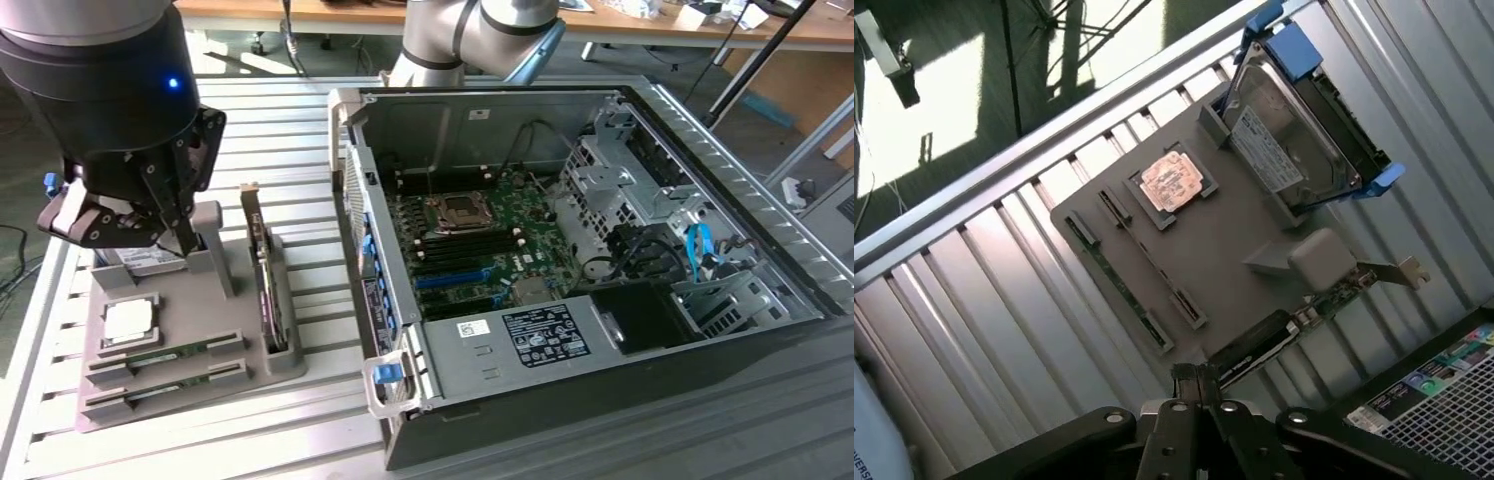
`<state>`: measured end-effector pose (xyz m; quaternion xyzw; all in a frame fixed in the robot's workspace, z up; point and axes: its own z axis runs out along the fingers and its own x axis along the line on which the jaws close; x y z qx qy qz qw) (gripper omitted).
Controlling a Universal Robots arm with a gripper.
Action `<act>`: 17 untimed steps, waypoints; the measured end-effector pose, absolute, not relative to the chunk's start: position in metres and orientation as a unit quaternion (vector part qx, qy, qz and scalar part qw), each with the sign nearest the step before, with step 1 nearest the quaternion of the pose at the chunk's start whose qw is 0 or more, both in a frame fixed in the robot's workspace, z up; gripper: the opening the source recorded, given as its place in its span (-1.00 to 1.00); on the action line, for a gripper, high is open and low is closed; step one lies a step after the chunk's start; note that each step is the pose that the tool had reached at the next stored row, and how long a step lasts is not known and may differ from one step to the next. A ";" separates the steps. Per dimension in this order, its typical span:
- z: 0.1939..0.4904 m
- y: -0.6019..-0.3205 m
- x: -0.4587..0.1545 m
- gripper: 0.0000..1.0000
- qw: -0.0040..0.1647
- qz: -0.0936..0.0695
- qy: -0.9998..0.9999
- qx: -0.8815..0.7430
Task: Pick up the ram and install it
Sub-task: 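Pick up the ram and move it above insertion slot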
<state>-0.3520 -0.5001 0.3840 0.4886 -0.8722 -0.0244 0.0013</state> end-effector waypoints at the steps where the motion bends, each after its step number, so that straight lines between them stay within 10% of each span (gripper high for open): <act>1: 0.384 -0.500 -0.352 -0.77 0.002 -0.024 -0.868 0.496; 17: 0.383 -0.500 -0.352 -0.77 0.005 -0.024 -0.799 0.601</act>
